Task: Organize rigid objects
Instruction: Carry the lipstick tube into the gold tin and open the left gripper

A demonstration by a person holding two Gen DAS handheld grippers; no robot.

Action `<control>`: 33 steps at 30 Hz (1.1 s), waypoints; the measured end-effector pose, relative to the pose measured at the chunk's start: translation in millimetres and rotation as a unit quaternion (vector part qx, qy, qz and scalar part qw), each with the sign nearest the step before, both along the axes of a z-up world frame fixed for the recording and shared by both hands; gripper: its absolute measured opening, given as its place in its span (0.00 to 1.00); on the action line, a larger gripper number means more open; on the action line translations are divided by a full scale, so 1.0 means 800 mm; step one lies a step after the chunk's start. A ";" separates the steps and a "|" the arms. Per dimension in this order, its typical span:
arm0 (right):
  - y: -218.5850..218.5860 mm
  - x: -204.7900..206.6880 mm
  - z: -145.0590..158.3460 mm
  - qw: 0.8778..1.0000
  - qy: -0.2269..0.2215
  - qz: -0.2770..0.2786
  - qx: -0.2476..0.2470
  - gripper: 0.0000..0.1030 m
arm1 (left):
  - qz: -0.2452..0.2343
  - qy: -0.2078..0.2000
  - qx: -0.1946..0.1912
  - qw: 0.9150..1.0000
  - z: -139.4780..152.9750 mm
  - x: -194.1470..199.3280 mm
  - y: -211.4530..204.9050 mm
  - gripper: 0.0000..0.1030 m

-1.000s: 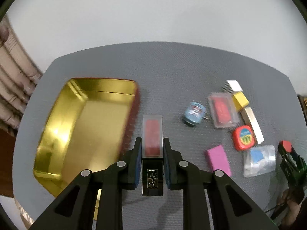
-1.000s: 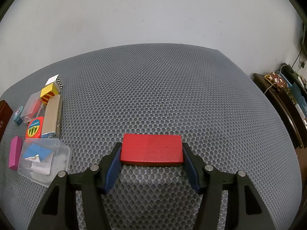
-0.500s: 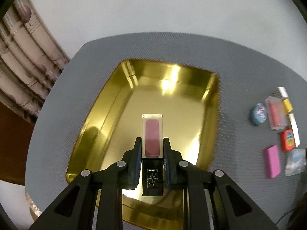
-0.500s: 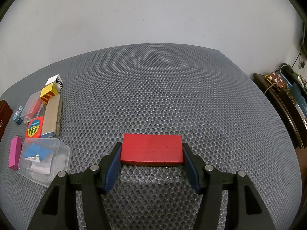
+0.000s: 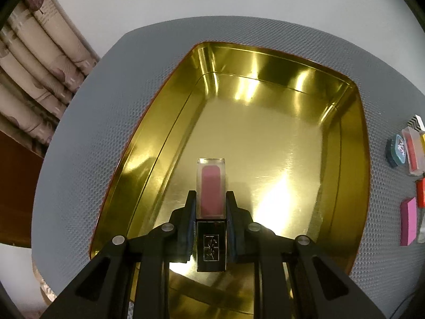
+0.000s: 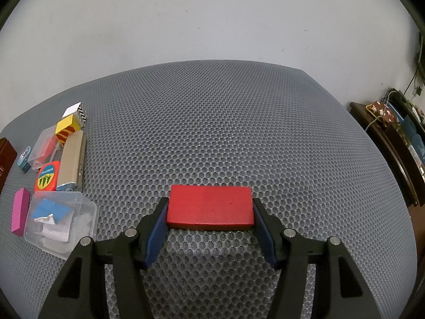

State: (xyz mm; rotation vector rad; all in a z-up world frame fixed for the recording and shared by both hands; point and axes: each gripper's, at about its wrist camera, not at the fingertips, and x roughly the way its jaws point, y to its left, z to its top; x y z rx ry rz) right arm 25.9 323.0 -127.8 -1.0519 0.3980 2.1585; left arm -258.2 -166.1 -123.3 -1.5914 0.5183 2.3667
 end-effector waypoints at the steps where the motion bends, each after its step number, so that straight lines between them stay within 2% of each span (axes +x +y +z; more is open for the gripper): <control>1: 0.000 0.000 0.000 1.000 0.000 0.000 0.000 0.60 | -0.002 0.000 0.000 1.000 0.003 0.007 0.004 0.17; 12: 0.000 0.000 0.000 1.000 0.000 -0.001 -0.001 0.60 | -0.002 0.000 0.008 1.000 0.007 0.010 0.002 0.19; 23: -0.001 0.003 0.003 1.000 0.002 -0.001 -0.004 0.60 | -0.012 0.027 0.026 0.999 0.028 0.028 0.003 0.22; 26: -0.002 0.004 0.004 1.000 0.002 -0.001 -0.003 0.60 | -0.020 0.037 0.039 0.998 0.040 0.041 -0.001 0.22; 33: -0.002 0.004 0.004 1.000 0.002 -0.001 -0.004 0.60 | 0.005 0.053 0.080 0.995 0.066 0.081 -0.029 0.23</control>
